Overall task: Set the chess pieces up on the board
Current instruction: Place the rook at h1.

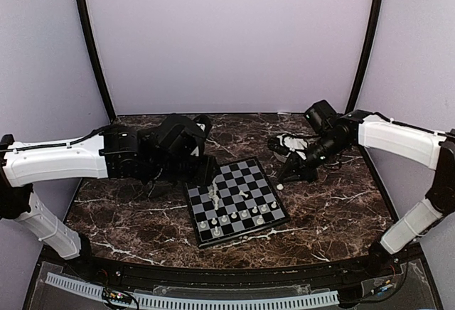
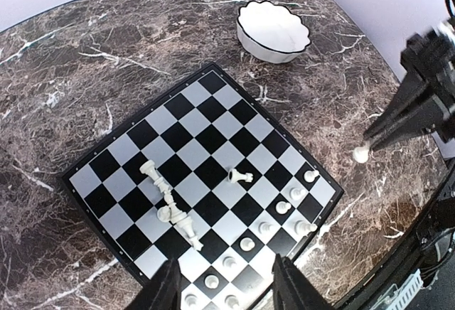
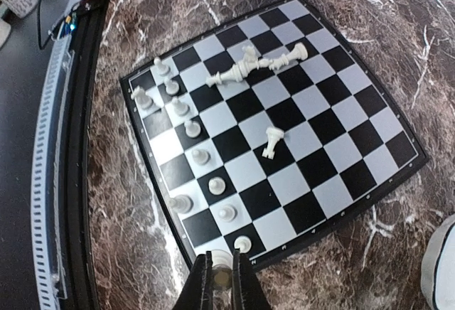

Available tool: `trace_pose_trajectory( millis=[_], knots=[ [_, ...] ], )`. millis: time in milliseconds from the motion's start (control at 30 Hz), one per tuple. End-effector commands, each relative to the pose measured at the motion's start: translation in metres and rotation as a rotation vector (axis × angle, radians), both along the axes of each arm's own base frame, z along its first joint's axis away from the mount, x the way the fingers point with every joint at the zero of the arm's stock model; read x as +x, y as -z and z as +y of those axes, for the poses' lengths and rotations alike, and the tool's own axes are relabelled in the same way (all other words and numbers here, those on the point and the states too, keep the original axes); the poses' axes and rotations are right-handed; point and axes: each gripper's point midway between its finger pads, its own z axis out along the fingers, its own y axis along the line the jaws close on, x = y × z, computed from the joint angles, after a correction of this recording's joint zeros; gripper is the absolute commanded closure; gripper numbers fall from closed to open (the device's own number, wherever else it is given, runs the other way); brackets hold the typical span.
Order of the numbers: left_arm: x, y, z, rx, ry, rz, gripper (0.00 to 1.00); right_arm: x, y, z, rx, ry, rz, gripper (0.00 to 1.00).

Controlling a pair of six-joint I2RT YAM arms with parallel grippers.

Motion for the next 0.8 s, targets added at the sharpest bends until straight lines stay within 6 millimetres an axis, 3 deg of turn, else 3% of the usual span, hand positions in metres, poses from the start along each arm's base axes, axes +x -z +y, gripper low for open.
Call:
trace_pose_trajectory(
  millis=[0,200,300,433,467,533,767],
  knots=[
    [0.003,0.003,0.004,-0.013,-0.055,0.011,0.54,0.001,0.008,-0.009,-0.014,-0.064,-0.311,1.00],
    [0.003,0.003,0.005,-0.003,-0.063,0.022,0.54,-0.020,0.037,-0.016,-0.033,-0.132,-0.415,1.00],
    [0.003,0.005,0.008,-0.006,-0.090,0.046,0.49,-0.028,0.051,-0.017,-0.052,-0.163,-0.408,1.00],
    [0.005,0.013,0.027,-0.009,-0.209,0.081,0.31,-0.036,0.068,-0.017,-0.072,-0.200,-0.407,1.00],
    [0.004,0.017,0.035,0.008,-0.241,0.094,0.11,-0.038,0.071,-0.016,-0.075,-0.211,-0.411,1.00],
    [0.005,0.022,0.049,-0.008,-0.336,0.123,0.03,-0.042,0.076,-0.013,-0.077,-0.228,-0.418,1.00],
    [-0.003,0.032,0.056,-0.095,-0.341,0.194,0.01,-0.047,0.089,-0.005,-0.073,-0.249,-0.409,1.00]
  ],
)
